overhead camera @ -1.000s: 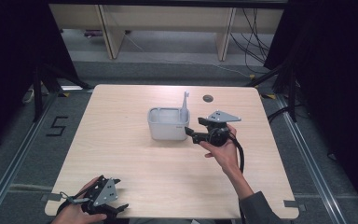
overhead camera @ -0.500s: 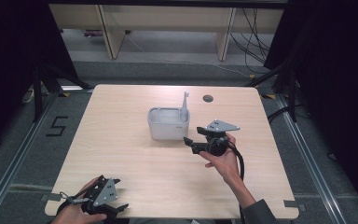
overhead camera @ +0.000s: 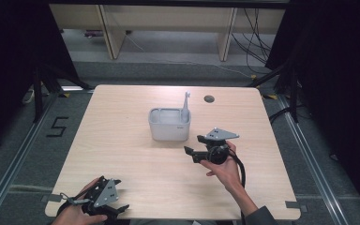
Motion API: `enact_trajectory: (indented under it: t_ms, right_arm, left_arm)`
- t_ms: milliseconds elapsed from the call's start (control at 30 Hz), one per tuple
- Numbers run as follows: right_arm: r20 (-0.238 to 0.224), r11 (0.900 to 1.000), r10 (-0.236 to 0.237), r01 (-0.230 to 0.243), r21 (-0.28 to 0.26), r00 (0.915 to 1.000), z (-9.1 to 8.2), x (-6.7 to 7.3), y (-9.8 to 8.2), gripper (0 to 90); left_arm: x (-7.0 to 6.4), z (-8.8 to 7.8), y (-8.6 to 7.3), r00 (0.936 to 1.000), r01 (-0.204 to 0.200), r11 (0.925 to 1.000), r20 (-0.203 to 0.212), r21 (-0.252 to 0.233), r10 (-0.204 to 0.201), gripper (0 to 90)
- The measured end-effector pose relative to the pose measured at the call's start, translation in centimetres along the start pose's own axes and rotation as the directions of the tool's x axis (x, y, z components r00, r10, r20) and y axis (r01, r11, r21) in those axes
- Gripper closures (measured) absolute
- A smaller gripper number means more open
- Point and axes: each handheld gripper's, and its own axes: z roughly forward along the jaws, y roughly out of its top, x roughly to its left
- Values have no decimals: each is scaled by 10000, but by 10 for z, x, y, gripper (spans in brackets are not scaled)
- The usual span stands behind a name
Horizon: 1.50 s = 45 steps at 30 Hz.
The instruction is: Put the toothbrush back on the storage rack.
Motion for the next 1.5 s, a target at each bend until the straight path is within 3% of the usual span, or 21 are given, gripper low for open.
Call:
enact_trajectory:
  t_ms: [100,133,167,200,233,367,400,467,533,633,667,700,733,833,933,1100,1133,1200,1500]
  right_arm:
    - [-18,9999,9,-9,115,10000,0,1,-3,299]
    - [-108,9998,-204,205,59,9997,2,1,-6,297]
    - [-108,9998,-204,205,59,9997,2,1,-6,297]
    - [-114,9998,7,-5,176,9999,1,3,-7,295]
    - [7,9997,-33,33,233,10000,0,4,-9,272]
    - [-212,9996,-79,85,276,9997,2,3,-11,268]
    - [-184,9995,182,-177,256,9997,1,5,-14,257]
    - [-144,9991,163,-157,387,9998,0,6,-16,256]
    - [-211,9992,224,-216,345,9995,1,6,-18,246]
    - [-182,9987,349,-342,389,9992,1,8,-20,230]
    - [-216,9994,79,-72,329,9997,0,6,-21,218]
    - [-216,9994,79,-72,329,9997,0,6,-21,218]
    - [-172,9981,471,-464,400,9987,-2,8,-22,203]
    - [-151,9985,433,-428,334,9989,-3,7,-23,168]
    - [-174,9970,706,-700,330,9974,-6,10,-26,157]
    - [-435,9979,569,-554,344,9974,-10,12,-29,157]
    - [-439,9991,297,-283,312,9986,-9,11,-31,157]
    - [-512,9989,249,-229,398,9984,-10,12,-32,157]
    - [-567,9981,404,-377,484,9976,-16,16,-39,159]
  left_arm:
    - [0,0,0,10000,12,10000,21,63,-12,154]
    - [-1,0,0,9996,-7,10000,-271,57,8,154]
    - [-1,0,0,9996,-7,10000,-271,57,8,154]
    - [-1,0,0,9996,-13,10000,-273,60,15,154]
    - [-1,0,0,9996,-13,10000,-272,62,14,154]
    - [-1,0,0,9997,-6,10000,-257,56,7,154]
    - [-1,0,0,9996,-7,10000,-269,59,9,154]
    - [-1,0,0,9996,-9,10000,-274,60,11,154]
    - [0,-1,0,10000,37,10000,65,85,-38,154]
    - [0,0,0,10000,35,10000,68,51,-35,154]
    - [-1,0,0,9995,-45,9999,-306,111,49,154]
    - [-1,0,0,9995,-45,9999,-306,111,49,154]
    - [-1,0,0,9995,-50,9999,-300,118,54,154]
    - [-1,0,0,9996,-42,9999,-274,109,45,154]
    - [-1,0,0,9996,-32,9999,-267,106,35,154]
    - [-1,0,0,9996,-42,9999,-276,121,45,154]
    - [-1,0,0,9996,-34,9999,-278,114,37,154]
    - [-1,0,0,9996,-43,9999,-280,118,47,154]
    - [-1,0,0,10000,57,10000,-81,12,-57,154]
